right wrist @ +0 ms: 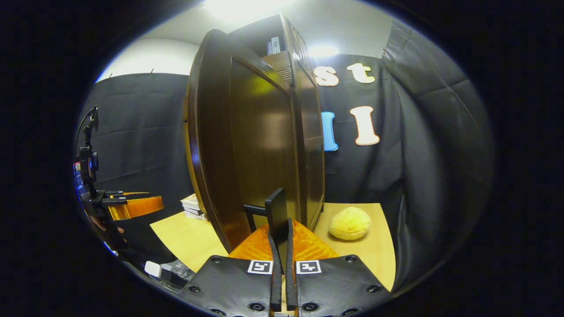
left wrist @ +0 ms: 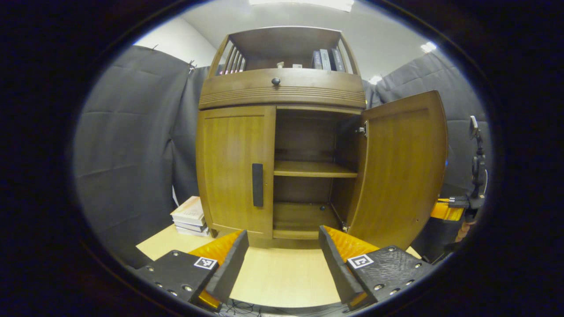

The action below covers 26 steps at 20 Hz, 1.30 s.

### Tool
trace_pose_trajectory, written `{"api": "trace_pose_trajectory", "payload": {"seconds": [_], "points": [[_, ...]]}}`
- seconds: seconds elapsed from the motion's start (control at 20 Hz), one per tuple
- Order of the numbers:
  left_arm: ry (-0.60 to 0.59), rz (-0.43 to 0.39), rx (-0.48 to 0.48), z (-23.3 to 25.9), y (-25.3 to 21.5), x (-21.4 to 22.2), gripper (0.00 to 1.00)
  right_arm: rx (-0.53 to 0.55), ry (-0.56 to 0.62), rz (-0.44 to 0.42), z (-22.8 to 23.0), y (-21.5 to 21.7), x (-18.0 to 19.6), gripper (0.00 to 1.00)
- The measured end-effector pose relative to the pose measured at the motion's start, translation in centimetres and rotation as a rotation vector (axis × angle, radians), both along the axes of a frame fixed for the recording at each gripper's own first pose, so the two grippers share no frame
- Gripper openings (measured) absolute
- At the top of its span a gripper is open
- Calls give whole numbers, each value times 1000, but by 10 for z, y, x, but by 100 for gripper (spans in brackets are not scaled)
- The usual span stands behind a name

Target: Open the right door of the double-door shoe cabinet with the right hand, and open the left door with the left hand.

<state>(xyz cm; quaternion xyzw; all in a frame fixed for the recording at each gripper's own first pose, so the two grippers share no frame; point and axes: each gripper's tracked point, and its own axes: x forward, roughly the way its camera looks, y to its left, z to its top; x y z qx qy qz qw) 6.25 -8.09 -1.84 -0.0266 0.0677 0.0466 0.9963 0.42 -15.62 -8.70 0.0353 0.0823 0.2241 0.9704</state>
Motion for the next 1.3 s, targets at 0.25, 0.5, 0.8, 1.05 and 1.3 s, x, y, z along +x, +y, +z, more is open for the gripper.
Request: {"api": "trace_pose_trajectory", "payload": {"seconds": [0.25,0.5,0.8,1.05,1.3], "points": [[5,-53,72,-2,20,9,92,-6,37,-153,-2,-2,-13,1],[7,-160,52,-6,26,25,92,-15,77,-323,-12,-17,-48,8],[-31,-221,3,0,44,53,92,31,142,-540,-20,-8,-95,84],[-42,-232,-2,0,68,73,92,-16,112,-636,-4,31,-110,98],[-92,-232,69,15,91,89,92,27,75,-620,24,89,-87,93]]}}
